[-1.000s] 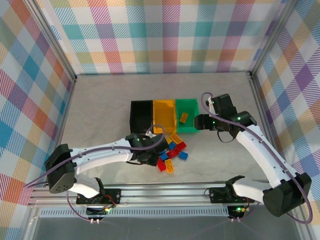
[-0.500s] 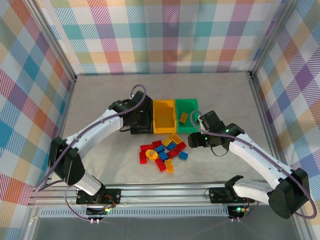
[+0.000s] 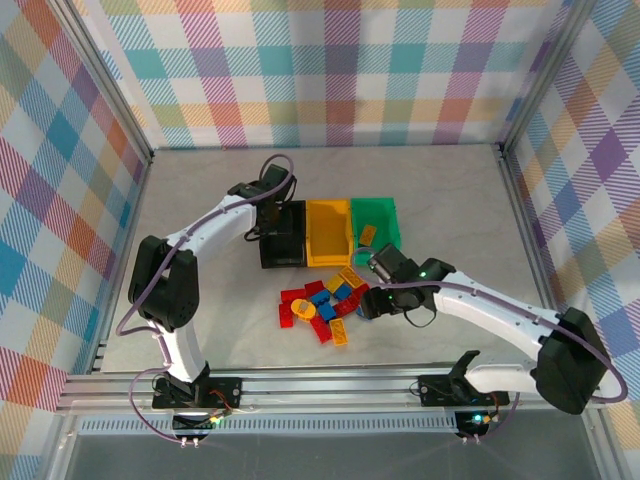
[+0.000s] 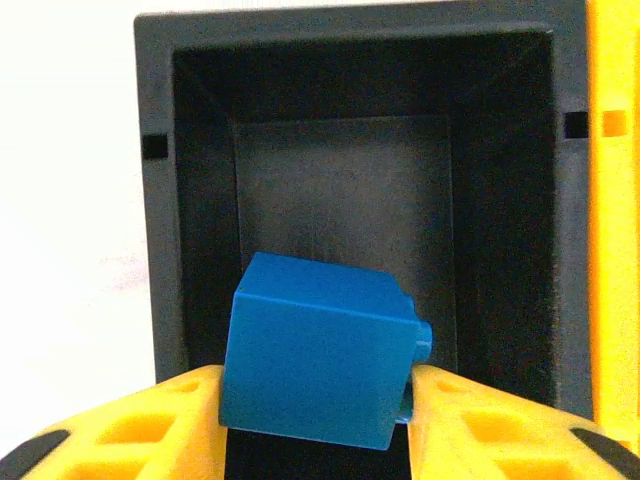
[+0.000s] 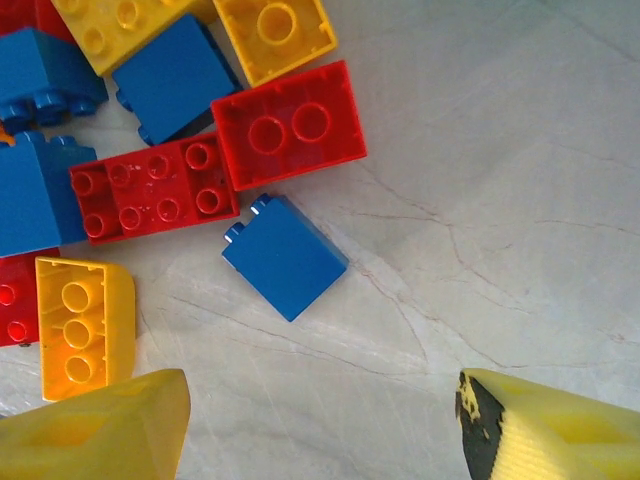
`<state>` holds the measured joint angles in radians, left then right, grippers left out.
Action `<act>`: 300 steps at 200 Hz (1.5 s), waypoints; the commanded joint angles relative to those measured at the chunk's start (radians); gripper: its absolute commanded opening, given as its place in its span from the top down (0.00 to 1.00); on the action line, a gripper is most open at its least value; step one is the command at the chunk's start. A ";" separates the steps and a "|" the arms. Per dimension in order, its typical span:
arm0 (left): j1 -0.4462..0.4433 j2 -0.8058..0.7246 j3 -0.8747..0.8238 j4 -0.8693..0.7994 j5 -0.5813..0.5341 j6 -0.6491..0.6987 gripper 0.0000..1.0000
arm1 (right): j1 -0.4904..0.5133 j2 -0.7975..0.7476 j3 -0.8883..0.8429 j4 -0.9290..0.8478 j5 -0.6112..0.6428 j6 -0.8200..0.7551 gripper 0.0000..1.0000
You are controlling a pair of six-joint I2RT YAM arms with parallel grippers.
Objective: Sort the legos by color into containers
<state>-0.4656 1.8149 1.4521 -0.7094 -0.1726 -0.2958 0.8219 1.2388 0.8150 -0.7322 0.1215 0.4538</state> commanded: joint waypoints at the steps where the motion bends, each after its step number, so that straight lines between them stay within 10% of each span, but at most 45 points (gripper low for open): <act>1: 0.004 -0.064 0.002 0.001 0.009 0.014 0.46 | 0.024 0.036 -0.012 0.036 0.016 0.029 0.29; 49: 0.004 -0.180 -0.073 0.019 0.025 -0.007 0.32 | 0.046 0.118 -0.011 0.070 0.032 0.027 0.29; 233: 0.002 -0.565 -0.269 -0.080 0.044 -0.068 0.28 | 0.048 0.289 0.019 0.215 0.043 -0.095 0.29; 300: 0.002 -0.595 -0.256 -0.100 0.035 -0.056 0.27 | 0.048 0.332 0.029 0.189 0.052 -0.100 0.45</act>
<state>-0.4656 1.2533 1.1843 -0.7685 -0.1318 -0.3584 0.8646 1.5661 0.8284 -0.5243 0.1623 0.3557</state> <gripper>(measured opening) 0.724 0.574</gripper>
